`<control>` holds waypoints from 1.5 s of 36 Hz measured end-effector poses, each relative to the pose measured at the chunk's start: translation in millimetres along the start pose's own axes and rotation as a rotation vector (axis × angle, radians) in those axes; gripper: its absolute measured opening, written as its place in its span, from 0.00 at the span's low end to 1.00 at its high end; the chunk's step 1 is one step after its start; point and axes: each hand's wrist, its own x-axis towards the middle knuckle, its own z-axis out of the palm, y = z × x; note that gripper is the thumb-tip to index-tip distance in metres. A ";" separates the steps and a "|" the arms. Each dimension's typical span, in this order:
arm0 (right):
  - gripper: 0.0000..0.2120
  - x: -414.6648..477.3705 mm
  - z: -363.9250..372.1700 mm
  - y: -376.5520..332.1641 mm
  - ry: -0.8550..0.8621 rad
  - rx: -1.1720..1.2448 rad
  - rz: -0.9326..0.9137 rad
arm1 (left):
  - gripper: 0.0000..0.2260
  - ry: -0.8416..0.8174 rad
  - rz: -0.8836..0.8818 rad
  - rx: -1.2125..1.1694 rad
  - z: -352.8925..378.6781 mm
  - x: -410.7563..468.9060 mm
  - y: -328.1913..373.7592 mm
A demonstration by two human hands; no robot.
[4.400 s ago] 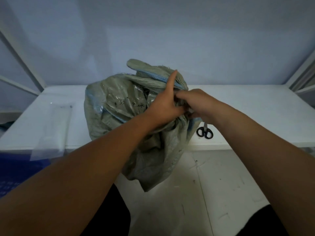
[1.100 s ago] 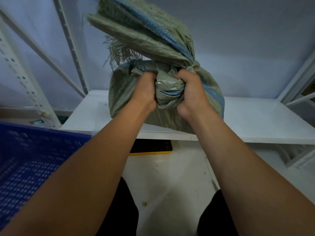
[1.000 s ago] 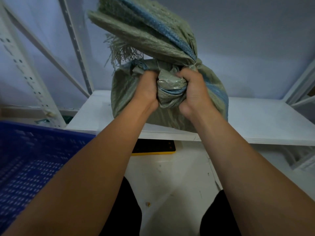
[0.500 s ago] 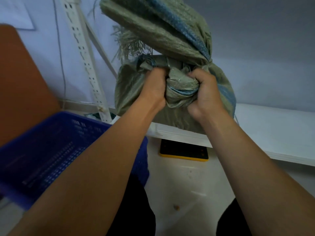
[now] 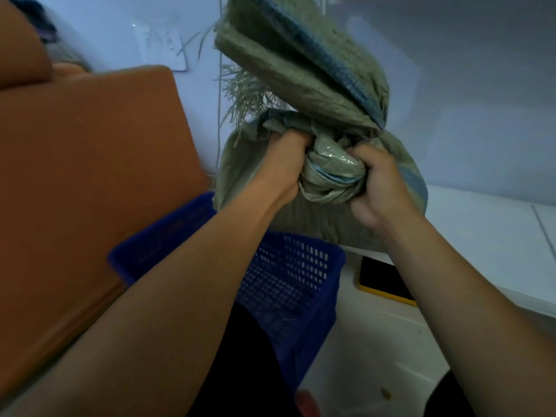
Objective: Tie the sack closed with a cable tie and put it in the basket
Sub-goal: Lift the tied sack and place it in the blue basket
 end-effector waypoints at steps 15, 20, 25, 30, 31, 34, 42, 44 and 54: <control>0.23 15.0 48.6 79.4 -0.095 -0.073 0.088 | 0.14 0.225 0.112 0.154 -92.0 -19.0 38.2; 0.15 18.3 58.9 101.4 -0.137 -0.078 0.132 | 0.08 0.254 0.137 0.211 -112.9 -19.0 42.1; 0.18 21.0 65.9 123.7 -0.139 -0.068 0.216 | 0.13 0.403 0.131 0.265 -131.9 -9.5 40.1; 0.15 23.4 65.6 142.9 -0.095 -0.217 0.333 | 0.10 0.410 -0.022 0.387 -159.4 -6.1 27.9; 0.15 23.8 63.3 147.0 -0.079 -0.272 0.364 | 0.13 0.398 -0.085 0.447 -165.3 -4.4 23.0; 0.15 24.3 52.0 163.7 -0.033 -0.449 0.547 | 0.15 0.294 -0.346 0.696 -179.8 -3.4 7.8; 0.24 26.4 17.1 198.4 0.119 -0.621 0.722 | 0.26 -0.063 -0.978 1.313 -209.6 -11.2 -10.0; 0.22 27.1 16.7 201.1 0.115 -0.640 0.708 | 0.28 -0.037 -0.907 1.295 -208.7 -9.8 -7.5; 0.03 28.6 22.3 210.1 0.009 -0.786 0.410 | 0.24 -0.110 -0.668 1.156 -185.4 0.0 -19.9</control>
